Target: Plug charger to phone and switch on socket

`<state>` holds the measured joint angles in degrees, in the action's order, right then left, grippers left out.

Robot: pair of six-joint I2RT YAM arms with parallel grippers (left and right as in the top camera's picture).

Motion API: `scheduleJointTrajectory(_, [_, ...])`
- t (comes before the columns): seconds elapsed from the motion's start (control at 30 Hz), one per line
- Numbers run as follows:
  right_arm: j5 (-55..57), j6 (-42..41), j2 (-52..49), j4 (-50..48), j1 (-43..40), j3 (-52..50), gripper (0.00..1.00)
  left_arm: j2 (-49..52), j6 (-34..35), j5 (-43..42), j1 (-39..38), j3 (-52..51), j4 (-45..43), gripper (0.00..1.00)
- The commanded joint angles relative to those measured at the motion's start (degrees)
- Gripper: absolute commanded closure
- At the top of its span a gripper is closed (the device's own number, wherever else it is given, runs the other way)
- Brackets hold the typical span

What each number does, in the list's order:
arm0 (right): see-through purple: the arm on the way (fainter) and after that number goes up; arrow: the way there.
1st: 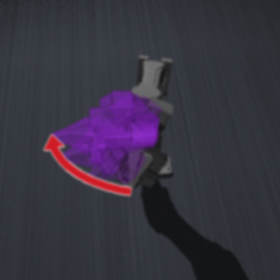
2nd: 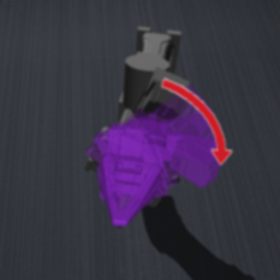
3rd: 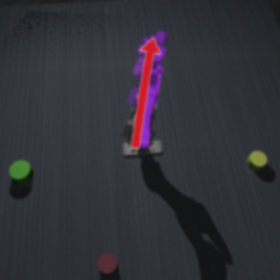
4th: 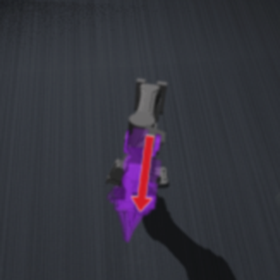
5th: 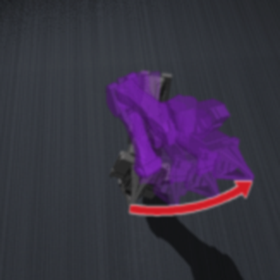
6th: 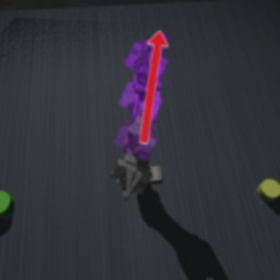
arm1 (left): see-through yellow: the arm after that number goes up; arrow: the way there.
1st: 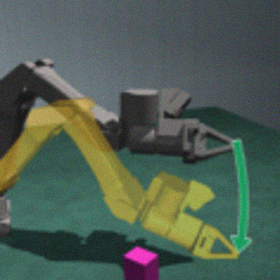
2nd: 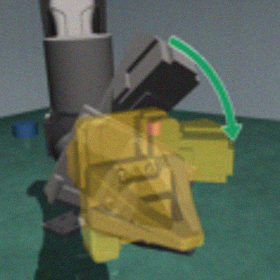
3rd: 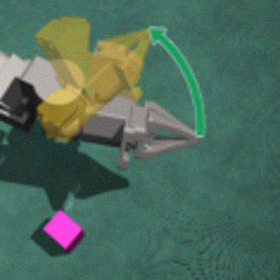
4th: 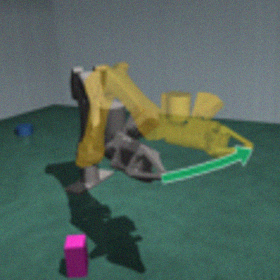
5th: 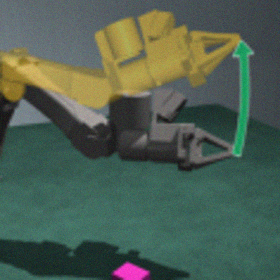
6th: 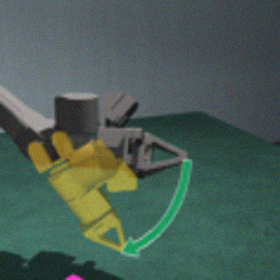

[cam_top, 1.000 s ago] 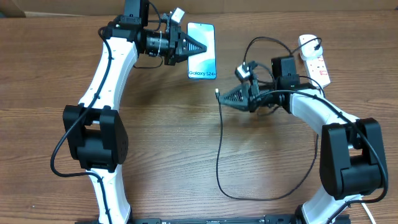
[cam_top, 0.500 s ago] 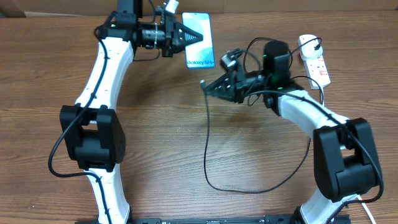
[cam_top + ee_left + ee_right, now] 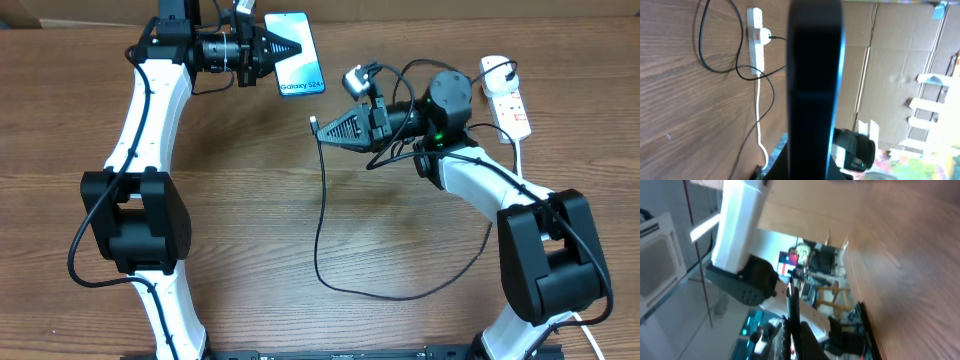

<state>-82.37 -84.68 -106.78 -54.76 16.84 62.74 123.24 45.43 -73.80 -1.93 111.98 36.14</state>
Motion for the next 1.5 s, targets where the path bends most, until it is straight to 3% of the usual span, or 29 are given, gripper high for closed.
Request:
scheduleJointTrajectory(0.0, [2.0,-9.9,0.2,-2.4,-0.2,0.8,0.96,0.0,4.0,-3.0,-0.3,0.6,-0.5,0.96])
scheduleJointTrajectory(0.5, [6.7,-11.7,0.2,0.2,0.9,0.7,0.96,0.0,2.3,-10.3,-0.4,0.6,-0.4,0.96])
scheduleJointTrajectory(1.47, [7.8,-14.3,0.2,-2.2,0.6,0.8,0.96,0.0,0.0,-8.2,-1.2,0.6,-0.4,0.96])
